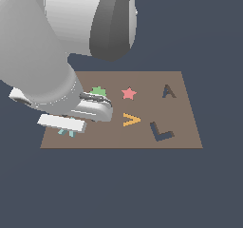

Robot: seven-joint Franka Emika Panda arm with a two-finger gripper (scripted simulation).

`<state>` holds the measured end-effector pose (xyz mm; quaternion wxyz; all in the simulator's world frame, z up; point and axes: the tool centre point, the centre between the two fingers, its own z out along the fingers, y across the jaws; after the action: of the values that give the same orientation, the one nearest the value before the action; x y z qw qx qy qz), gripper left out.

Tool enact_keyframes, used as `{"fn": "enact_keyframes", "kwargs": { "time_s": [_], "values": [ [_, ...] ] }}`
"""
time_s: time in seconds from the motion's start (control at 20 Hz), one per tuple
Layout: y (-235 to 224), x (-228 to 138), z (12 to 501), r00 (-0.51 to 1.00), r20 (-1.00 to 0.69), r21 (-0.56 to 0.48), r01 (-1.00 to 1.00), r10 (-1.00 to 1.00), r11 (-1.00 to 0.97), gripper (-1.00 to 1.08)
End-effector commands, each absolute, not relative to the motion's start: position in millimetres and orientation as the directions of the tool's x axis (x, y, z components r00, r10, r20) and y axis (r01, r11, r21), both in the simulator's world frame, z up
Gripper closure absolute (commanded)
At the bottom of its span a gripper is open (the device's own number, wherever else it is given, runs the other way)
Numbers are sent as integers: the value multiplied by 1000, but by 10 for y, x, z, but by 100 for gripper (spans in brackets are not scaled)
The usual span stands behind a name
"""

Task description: Insert a designated object into the corresponding slot on a board.

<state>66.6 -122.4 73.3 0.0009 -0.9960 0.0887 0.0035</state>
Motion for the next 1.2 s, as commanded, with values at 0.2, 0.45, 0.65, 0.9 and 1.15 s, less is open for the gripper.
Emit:
{"fn": "enact_keyframes", "kwargs": {
  "time_s": [0.2, 0.45, 0.65, 0.9, 1.15],
  "values": [
    [-1496, 809, 564, 978, -2, 0, -210, -210, -978, -92],
    [-1592, 857, 507, 975, 0, 0, -222, -222, -975, -92],
    [-1609, 868, 500, 975, 0, 0, -224, -224, -975, -92],
    [-1607, 863, 434, 975, -1, 0, -224, -224, -975, -92],
    [-1608, 866, 302, 975, 0, 0, -224, -224, -975, -92]
  ]
}}
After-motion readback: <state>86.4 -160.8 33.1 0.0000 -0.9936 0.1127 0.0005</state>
